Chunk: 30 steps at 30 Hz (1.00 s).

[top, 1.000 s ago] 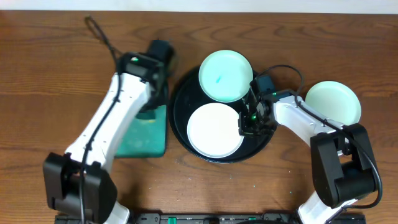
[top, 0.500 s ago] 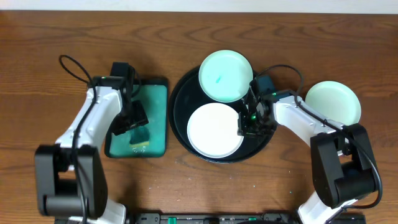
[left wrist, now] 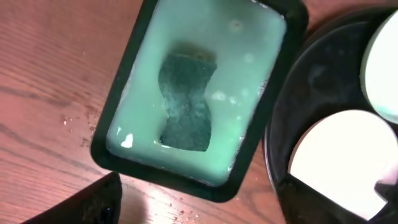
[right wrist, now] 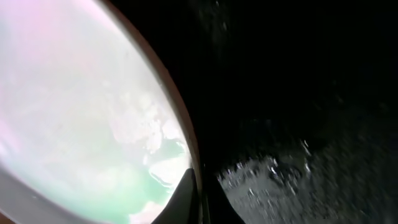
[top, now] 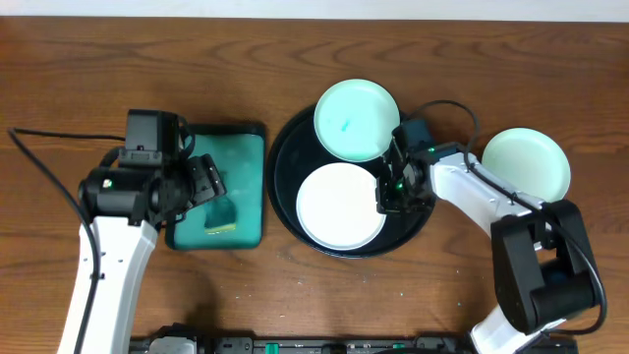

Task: Clean dirty plates on tray and stack at the side
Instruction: 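Return the sponge to the basin with the left gripper, then lift the white plate off the tray with the right gripper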

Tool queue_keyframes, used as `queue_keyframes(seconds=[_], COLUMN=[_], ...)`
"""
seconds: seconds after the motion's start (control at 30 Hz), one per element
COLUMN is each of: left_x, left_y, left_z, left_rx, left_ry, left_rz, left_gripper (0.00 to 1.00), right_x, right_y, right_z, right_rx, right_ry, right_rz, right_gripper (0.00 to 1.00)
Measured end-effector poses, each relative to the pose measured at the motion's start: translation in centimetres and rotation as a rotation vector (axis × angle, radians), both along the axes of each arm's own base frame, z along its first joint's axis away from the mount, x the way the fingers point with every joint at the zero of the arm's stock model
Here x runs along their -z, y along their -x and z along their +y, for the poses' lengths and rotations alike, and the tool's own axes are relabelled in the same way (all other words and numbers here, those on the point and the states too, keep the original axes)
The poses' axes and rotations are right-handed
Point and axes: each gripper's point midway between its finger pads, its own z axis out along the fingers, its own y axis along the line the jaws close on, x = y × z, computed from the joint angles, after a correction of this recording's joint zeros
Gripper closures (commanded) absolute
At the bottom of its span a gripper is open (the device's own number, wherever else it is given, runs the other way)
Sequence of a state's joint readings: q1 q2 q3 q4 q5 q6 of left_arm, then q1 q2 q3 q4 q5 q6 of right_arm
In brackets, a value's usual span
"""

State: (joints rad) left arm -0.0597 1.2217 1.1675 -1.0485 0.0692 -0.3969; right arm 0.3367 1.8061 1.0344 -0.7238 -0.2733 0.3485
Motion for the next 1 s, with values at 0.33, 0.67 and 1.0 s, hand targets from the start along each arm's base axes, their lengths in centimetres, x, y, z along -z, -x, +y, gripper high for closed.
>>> queue_keyframes(seconds=[0.33,0.67,1.0], left_x=[-0.3,-0.3,-0.3], left_y=[0.1,0.1,0.1], left_z=[0.0,0.0,0.0], left_rx=[0.002,0.002,0.002], left_ry=[0.000,0.000,0.000], left_rz=[-0.010,-0.010,-0.010], left_gripper=[0.18,0.18,0.17], right_x=[-8.1,-17.1,-22.3], right_y=[-5.8,-11.1,-11.0], right_z=[2.8,15.2,23.2], right_rx=[-0.106,-0.284,-0.442], right_ry=[0.042,-0.151,-0.054], right_rz=[-0.290,-0.820,-1.269], right_gripper=[0.99,0.99,0.99])
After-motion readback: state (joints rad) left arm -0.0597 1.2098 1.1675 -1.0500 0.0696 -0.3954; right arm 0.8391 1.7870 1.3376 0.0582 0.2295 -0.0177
